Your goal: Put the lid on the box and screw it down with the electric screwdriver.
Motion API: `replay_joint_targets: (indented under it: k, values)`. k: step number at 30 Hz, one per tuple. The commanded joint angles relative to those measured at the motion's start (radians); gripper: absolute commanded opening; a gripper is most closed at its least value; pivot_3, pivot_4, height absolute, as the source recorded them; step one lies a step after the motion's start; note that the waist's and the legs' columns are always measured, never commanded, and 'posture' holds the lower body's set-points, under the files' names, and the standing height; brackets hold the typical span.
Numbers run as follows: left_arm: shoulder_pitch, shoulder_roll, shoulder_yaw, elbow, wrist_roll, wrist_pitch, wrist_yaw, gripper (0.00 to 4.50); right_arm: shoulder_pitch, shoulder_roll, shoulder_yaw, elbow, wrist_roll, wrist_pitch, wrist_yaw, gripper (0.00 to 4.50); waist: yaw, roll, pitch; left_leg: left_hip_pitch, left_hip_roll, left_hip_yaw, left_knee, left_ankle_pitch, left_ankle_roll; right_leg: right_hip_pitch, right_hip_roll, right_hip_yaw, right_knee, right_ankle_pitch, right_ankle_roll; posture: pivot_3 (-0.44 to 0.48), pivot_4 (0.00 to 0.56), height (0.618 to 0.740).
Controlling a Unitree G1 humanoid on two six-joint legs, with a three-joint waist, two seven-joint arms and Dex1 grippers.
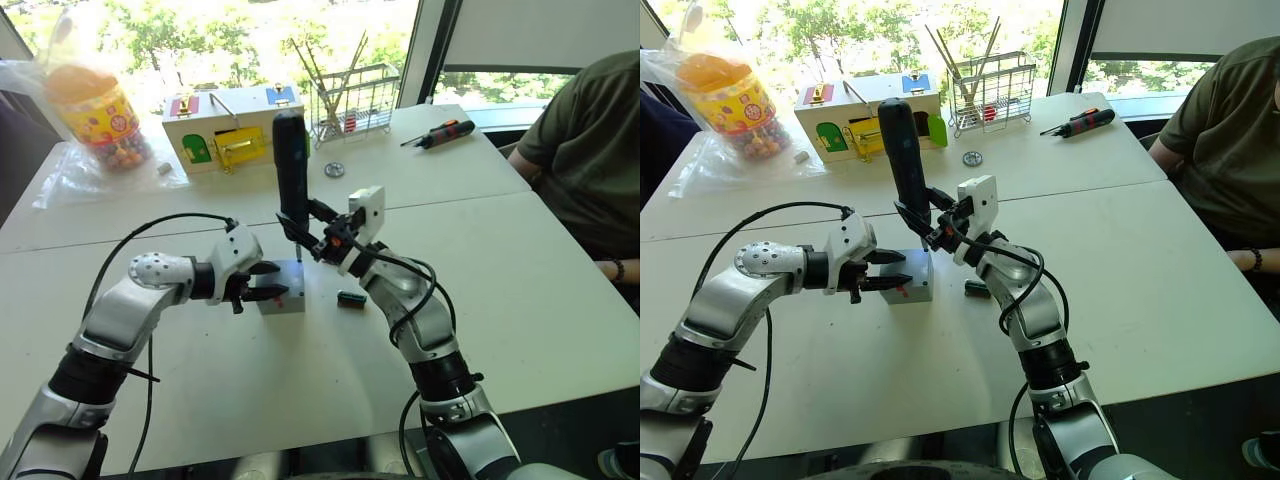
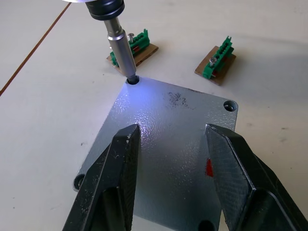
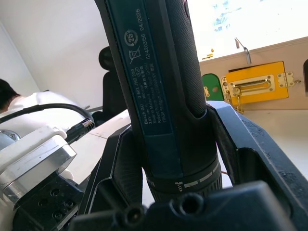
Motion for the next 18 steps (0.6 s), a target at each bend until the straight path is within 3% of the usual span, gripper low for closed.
replay_joint_targets:
  k: [1, 10, 18]
  values:
    - [0.009, 0.0, -0.001, 0.011, 0.013, -0.01, 0.001, 2.18, 0.069, -0.01, 0.034, 0.086, -0.01, 0.069, 0.004, 1.89, 0.0, 0.0, 0.0, 0.0, 0.0, 0.0, 0.0, 0.0, 0.0, 0.0, 0.0, 0.0, 0.0, 0.0, 0.0, 0.0, 0.15, 0.74]
    - [0.009, -0.017, -0.012, 0.033, 0.022, -0.027, 0.005, 2.18, 0.039, -0.011, -0.009, 0.004, 0.019, 0.08, -0.025, 1.89, 0.003, 0.0, 0.0, 0.0, 0.0, 0.0, 0.0, 0.0, 0.0, 0.0, 0.0, 0.0, -0.001, 0.0, 0.0, 0.0, 0.15, 0.74]
    - [0.013, -0.033, -0.023, 0.078, 0.036, -0.052, 0.0, 2.18, -0.063, -0.059, -0.101, -0.236, 0.119, 0.196, -0.052, 1.89, 0.009, 0.002, 0.005, -0.004, 0.0, -0.001, 0.0, 0.0, -0.001, -0.001, -0.001, 0.0, -0.005, 0.0, 0.0, 0.0, 0.15, 0.74]
